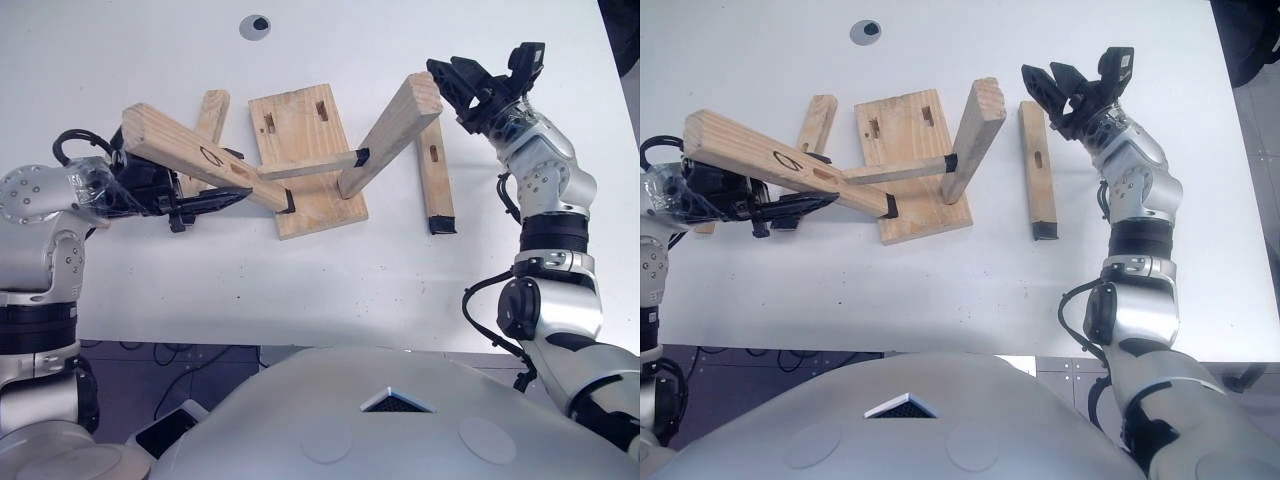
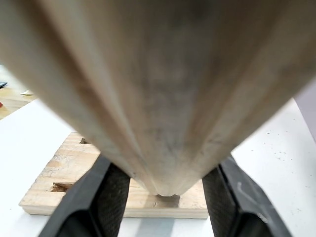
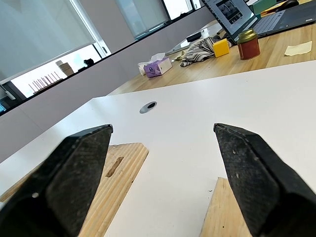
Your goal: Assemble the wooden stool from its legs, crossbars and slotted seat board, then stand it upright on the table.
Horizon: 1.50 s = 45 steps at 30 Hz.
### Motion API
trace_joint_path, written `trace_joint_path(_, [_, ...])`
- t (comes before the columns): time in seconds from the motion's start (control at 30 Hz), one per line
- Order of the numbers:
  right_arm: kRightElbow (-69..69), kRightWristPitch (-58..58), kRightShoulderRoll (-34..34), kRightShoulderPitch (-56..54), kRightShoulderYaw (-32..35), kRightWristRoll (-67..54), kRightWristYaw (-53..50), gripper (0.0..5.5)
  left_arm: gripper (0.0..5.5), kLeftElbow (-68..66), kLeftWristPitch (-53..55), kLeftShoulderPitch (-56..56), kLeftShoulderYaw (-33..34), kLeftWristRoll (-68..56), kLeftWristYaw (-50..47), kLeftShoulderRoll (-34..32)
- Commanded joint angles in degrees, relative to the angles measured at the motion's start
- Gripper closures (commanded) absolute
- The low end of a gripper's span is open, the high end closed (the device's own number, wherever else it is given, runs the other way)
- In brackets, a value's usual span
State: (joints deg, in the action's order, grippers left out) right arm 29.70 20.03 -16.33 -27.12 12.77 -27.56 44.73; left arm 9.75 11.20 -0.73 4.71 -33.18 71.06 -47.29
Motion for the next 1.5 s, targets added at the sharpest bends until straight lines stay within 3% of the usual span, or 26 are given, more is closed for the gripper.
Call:
trace_joint_path(0.03, [0.0,-0.4,0.0,0.2,-0.4,0.7,-0.3,1.74,3.49,0.6,3.7,-0.8,-2.8,4.3,-1.8,-1.6])
trace_joint_path(0.83, [0.1,-0.8,-0.3,0.7,-0.3,1.5,-0.9,1.74,3.49,11.5,11.5,2.2,-5.9,7.2,-5.6,-6.6])
trace_joint_path(1.2, [0.1,-0.8,-0.2,0.7,-0.9,2.0,-0.6,1.74,3.49,14.0,17.9,4.3,-18.1,14.5,-6.2,-13.8])
trace_joint_path(1.37, [0.5,-0.6,0.0,0.3,-2.1,2.3,0.1,1.74,3.49,3.7,15.2,0.6,-24.6,17.7,-8.7,-10.5])
trace_joint_path(1.5, [1.1,0.1,-0.7,-0.6,-2.9,2.5,0.4,1.74,3.49,-3.0,18.8,-1.7,-27.1,13.3,-10.5,-5.6])
